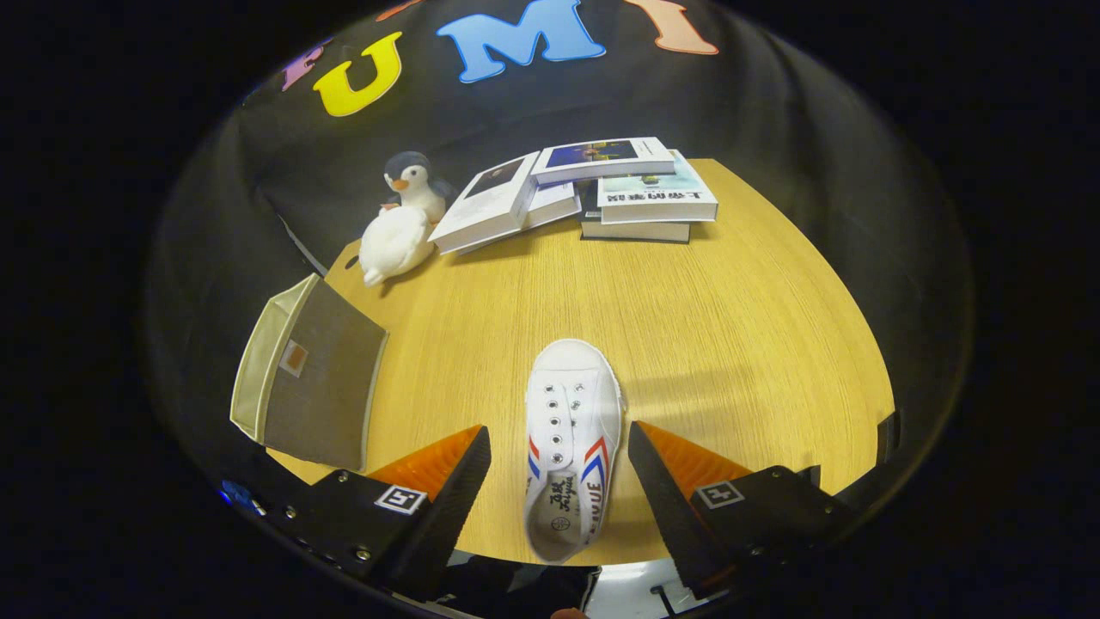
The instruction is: Open the storage box then place both shoes into the box .Put the left shoe in first, then the right shoe, with the right side of both shoes facing outward in a uniform manner.
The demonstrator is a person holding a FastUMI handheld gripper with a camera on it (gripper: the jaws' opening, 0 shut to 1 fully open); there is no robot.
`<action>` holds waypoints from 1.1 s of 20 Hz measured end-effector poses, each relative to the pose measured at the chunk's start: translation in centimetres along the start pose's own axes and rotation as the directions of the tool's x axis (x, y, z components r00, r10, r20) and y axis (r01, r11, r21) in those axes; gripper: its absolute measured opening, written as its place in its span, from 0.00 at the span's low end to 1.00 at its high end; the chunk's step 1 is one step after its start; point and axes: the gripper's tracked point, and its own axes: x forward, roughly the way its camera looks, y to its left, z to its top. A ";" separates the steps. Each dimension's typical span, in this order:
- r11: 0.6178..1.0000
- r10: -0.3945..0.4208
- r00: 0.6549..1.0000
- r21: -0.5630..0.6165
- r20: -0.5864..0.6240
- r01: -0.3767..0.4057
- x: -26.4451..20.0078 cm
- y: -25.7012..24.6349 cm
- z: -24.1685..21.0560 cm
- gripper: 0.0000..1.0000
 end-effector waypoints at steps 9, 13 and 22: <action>0.999 -0.043 0.990 -0.031 -0.135 0.039 3.3 -3.3 -3.7 0.98; 0.997 -0.068 0.983 -0.048 -0.168 0.061 4.2 -4.0 -4.3 0.98; 0.997 -0.073 0.970 -0.029 -0.233 0.068 6.3 -3.5 -4.8 0.71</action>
